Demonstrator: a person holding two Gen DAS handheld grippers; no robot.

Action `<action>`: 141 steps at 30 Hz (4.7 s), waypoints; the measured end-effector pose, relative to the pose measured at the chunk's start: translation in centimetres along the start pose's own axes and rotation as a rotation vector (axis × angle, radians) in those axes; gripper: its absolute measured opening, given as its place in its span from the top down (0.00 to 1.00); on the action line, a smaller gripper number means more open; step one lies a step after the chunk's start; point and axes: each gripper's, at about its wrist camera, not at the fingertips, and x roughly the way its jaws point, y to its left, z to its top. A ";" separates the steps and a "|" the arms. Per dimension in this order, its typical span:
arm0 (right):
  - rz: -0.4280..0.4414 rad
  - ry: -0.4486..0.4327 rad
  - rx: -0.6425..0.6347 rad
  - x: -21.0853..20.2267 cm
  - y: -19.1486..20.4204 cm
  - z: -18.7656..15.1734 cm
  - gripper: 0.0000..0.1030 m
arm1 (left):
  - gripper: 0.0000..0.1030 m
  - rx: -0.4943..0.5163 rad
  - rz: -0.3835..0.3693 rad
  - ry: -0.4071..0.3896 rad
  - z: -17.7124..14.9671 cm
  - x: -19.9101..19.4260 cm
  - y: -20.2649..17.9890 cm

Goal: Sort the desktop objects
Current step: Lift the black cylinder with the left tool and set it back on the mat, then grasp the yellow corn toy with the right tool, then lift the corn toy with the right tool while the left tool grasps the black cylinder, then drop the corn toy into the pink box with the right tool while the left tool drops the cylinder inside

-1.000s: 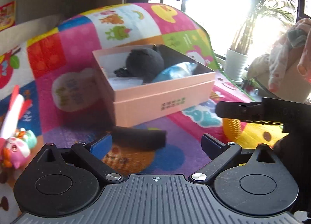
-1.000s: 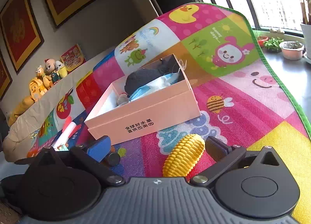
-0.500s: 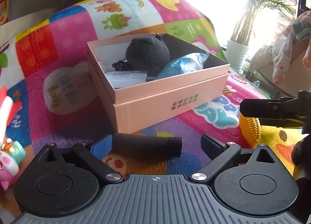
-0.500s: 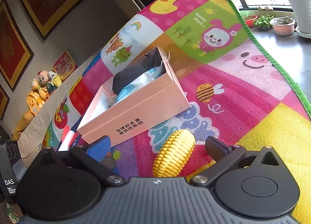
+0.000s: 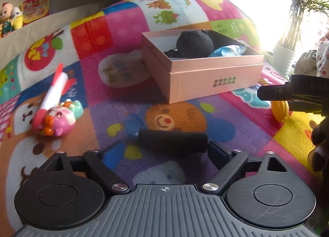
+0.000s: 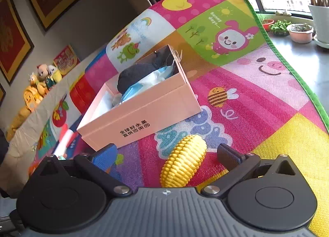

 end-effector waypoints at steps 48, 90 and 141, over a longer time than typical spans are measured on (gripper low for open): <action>-0.004 0.103 -0.563 -0.2 5.1 -0.1 0.17 | 0.00 -0.078 -0.044 0.013 -0.6 -0.2 1.5; -0.127 0.092 -0.362 4.8 8.2 0.4 0.37 | 0.00 -0.090 -0.049 0.007 -0.6 -0.3 1.6; 0.031 -0.067 -0.331 -9.9 1.5 1.1 0.37 | 0.22 0.159 -0.066 -0.195 4.8 -7.2 -3.3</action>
